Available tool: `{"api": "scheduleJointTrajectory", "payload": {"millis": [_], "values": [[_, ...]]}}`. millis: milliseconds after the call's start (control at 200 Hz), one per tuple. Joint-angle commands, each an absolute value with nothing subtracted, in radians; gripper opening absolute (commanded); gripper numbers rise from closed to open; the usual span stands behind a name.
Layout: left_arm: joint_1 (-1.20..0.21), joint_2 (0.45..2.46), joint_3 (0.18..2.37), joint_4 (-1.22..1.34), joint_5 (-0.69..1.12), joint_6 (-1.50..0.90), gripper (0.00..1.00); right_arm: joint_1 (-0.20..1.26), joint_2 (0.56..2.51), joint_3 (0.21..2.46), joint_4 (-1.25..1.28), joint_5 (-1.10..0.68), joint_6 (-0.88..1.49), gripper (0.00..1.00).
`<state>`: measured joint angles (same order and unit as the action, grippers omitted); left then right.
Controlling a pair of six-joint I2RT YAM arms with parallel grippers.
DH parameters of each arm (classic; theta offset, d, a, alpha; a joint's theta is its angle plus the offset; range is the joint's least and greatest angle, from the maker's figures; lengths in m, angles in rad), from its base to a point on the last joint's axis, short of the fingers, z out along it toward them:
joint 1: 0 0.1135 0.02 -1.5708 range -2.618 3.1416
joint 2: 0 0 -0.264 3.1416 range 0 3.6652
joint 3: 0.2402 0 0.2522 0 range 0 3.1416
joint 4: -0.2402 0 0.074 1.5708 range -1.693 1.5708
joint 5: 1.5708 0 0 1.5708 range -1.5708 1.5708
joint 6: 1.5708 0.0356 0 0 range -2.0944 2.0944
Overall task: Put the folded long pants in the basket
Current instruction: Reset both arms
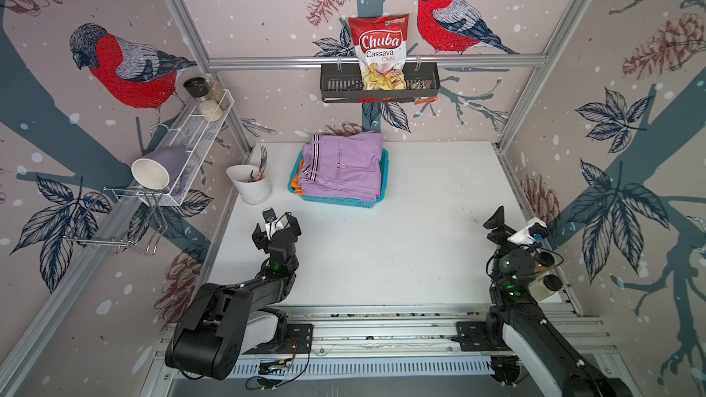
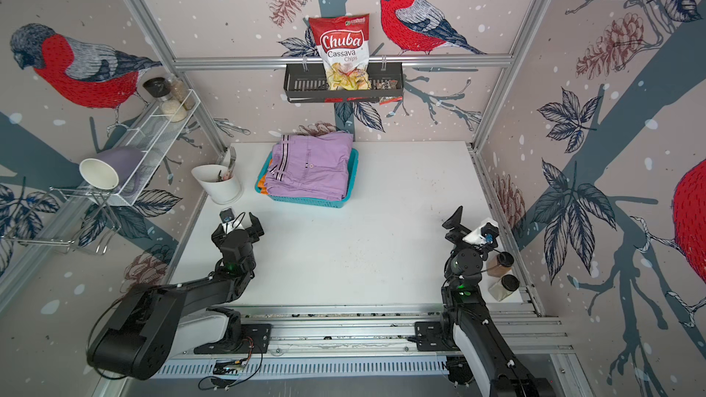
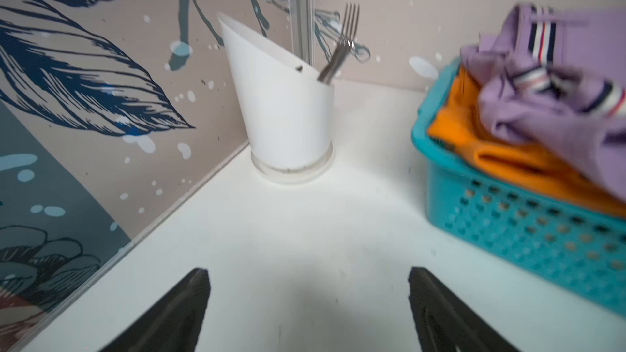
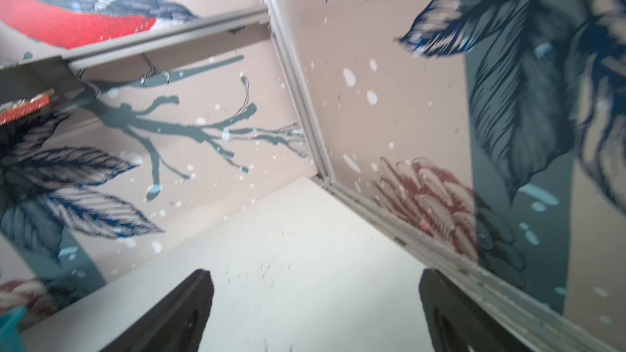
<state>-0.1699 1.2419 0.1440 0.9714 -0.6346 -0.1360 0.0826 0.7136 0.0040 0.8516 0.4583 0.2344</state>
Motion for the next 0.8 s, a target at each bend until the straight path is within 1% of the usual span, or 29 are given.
{"api": "scheduleJointTrajectory", "payload": {"millis": [0, 35, 110, 145, 175, 195, 210, 260, 305, 330, 375, 400, 420, 440, 475, 490, 505, 530, 550, 585, 615, 655, 700, 795], "values": [[-0.104, 1.273, 0.173, 1.073, -0.558, -0.165, 0.94, 0.087, 0.805, -0.051, 0.936, 0.383, 0.205, 1.00], [-0.076, 1.275, 0.179, 1.062, -0.537, -0.177, 0.94, 0.086, 0.851, -0.044, 0.982, 0.390, 0.187, 1.00], [-0.038, 1.297, 0.160, 1.127, -0.468, -0.166, 0.92, 0.082, 0.989, 0.007, 1.039, 0.403, 0.146, 1.00], [-0.026, 1.361, 0.113, 1.281, -0.430, -0.153, 0.92, 0.081, 1.063, 0.059, 1.016, 0.403, 0.134, 1.00], [-0.008, 1.438, 0.077, 1.446, -0.363, -0.131, 0.95, 0.080, 1.120, 0.107, 0.987, 0.406, 0.126, 1.00], [0.004, 1.474, 0.078, 1.499, -0.298, -0.115, 0.92, 0.080, 1.157, 0.137, 0.975, 0.415, 0.121, 1.00], [0.010, 1.487, 0.086, 1.488, -0.245, -0.103, 0.91, 0.081, 1.179, 0.152, 0.975, 0.422, 0.117, 1.00], [0.009, 1.514, 0.166, 1.353, -0.133, -0.061, 0.96, 0.083, 1.231, 0.171, 1.019, 0.431, 0.103, 1.00], [0.007, 1.520, 0.250, 1.201, -0.083, -0.041, 0.96, 0.081, 1.248, 0.133, 1.169, 0.396, 0.079, 1.00], [0.004, 1.526, 0.264, 1.184, -0.077, -0.032, 0.96, 0.073, 1.291, 0.099, 1.261, 0.372, 0.106, 1.00], [0.003, 1.522, 0.255, 1.197, -0.074, -0.031, 0.97, 0.011, 1.458, 0.054, 1.476, 0.252, 0.144, 1.00], [0.002, 1.523, 0.260, 1.189, -0.078, -0.030, 0.97, -0.007, 1.571, 0.049, 1.657, 0.236, 0.135, 1.00], [0.003, 1.525, 0.257, 1.199, -0.078, -0.029, 0.97, -0.008, 1.602, 0.045, 1.741, 0.228, 0.124, 1.00], [0.003, 1.524, 0.258, 1.197, -0.078, -0.030, 0.97, -0.001, 1.555, 0.055, 1.655, 0.244, 0.127, 0.99], [0.001, 1.522, 0.258, 1.194, -0.080, -0.030, 0.97, -0.003, 1.447, 0.145, 1.281, 0.248, 0.159, 1.00], [0.000, 1.522, 0.256, 1.198, -0.080, -0.028, 0.97, -0.008, 1.445, 0.182, 1.211, 0.230, 0.155, 1.00], [-0.001, 1.523, 0.257, 1.197, -0.074, -0.024, 0.97, -0.009, 1.478, 0.194, 1.235, 0.208, 0.144, 1.00], [-0.006, 1.523, 0.262, 1.187, -0.064, -0.013, 0.97, 0.001, 1.540, 0.191, 1.348, 0.184, 0.102, 1.00], [-0.007, 1.522, 0.263, 1.185, -0.066, -0.011, 0.97, 0.025, 1.558, 0.181, 1.401, 0.200, 0.071, 1.00], [-0.006, 1.522, 0.262, 1.189, -0.062, -0.015, 0.97, 0.055, 1.518, 0.206, 1.288, 0.261, 0.072, 1.00], [-0.006, 1.522, 0.261, 1.189, -0.061, -0.015, 0.97, 0.050, 1.496, 0.232, 1.193, 0.250, 0.084, 1.00], [-0.006, 1.522, 0.260, 1.188, -0.061, -0.015, 0.97, 0.032, 1.519, 0.213, 1.272, 0.210, 0.081, 1.00], [-0.006, 1.522, 0.261, 1.187, -0.061, -0.014, 0.97, 0.035, 1.528, 0.194, 1.326, 0.217, 0.075, 1.00], [-0.007, 1.522, 0.261, 1.187, -0.063, -0.014, 0.97, 0.034, 1.501, 0.224, 1.222, 0.213, 0.084, 1.00]]}}
